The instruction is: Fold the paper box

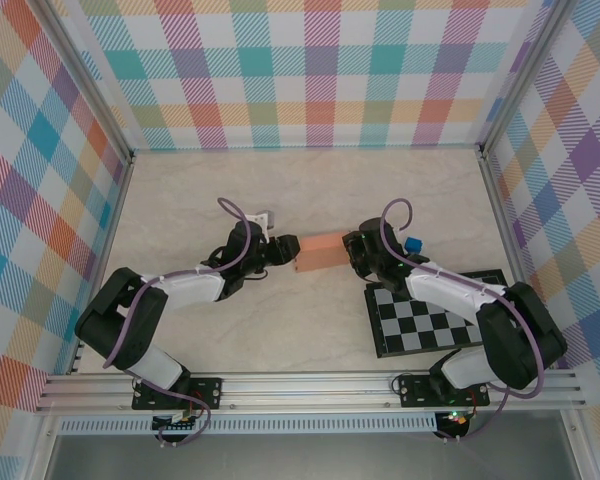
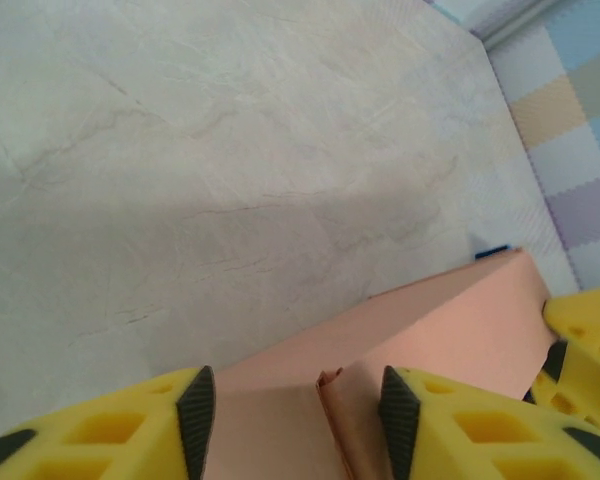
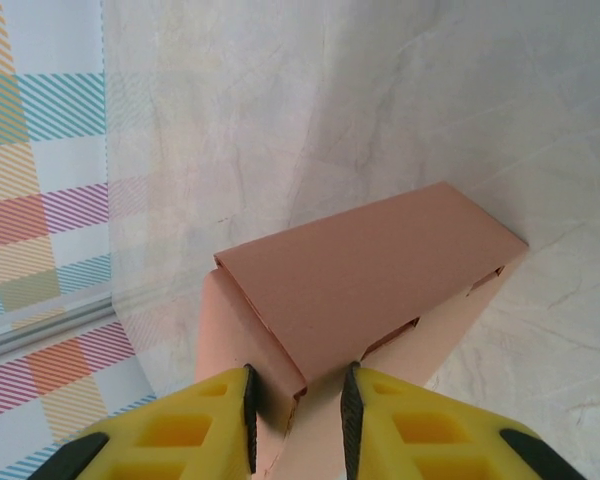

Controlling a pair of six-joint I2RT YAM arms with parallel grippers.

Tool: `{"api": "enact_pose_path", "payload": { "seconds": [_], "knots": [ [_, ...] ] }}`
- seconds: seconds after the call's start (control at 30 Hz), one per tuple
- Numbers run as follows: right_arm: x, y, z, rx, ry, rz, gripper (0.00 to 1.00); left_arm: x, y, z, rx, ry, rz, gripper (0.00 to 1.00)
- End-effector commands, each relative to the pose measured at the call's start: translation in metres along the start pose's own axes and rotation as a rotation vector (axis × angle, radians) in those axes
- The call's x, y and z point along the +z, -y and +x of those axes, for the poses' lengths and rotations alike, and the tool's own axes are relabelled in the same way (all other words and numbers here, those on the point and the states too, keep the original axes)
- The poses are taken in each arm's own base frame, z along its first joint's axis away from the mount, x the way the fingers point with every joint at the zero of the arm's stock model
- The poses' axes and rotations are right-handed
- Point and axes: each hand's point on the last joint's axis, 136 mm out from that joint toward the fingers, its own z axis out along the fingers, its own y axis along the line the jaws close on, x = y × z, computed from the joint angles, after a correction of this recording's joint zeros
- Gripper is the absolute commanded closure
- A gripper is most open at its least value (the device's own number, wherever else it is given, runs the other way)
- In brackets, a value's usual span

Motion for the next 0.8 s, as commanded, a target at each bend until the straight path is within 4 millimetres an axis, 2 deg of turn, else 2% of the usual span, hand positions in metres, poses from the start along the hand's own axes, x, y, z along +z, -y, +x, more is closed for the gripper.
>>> {"api": "enact_pose_path", "payload": {
  "seconds": [0.0,0.13,0.27,0.33,0.77],
  "knots": [
    [0.008,0.059,-0.002,-0.089,0.012,0.183,0.73,-0.011,-0.004,0.024,0.137,-0.081,-0.008,0.39],
    [0.011,0.061,0.001,-0.097,-0.004,0.188,0.73,-0.019,0.009,0.024,0.177,-0.08,0.056,0.31],
    [0.014,0.059,0.004,-0.096,-0.021,0.188,0.72,-0.019,0.002,0.034,0.168,-0.098,0.053,0.3],
    [0.015,0.057,0.005,-0.098,-0.026,0.189,0.71,-0.02,0.007,0.036,0.18,-0.1,0.082,0.26],
    [0.019,0.056,0.008,-0.114,-0.045,0.198,0.71,-0.035,0.009,0.049,0.311,-0.086,0.132,0.24]
  ]
}}
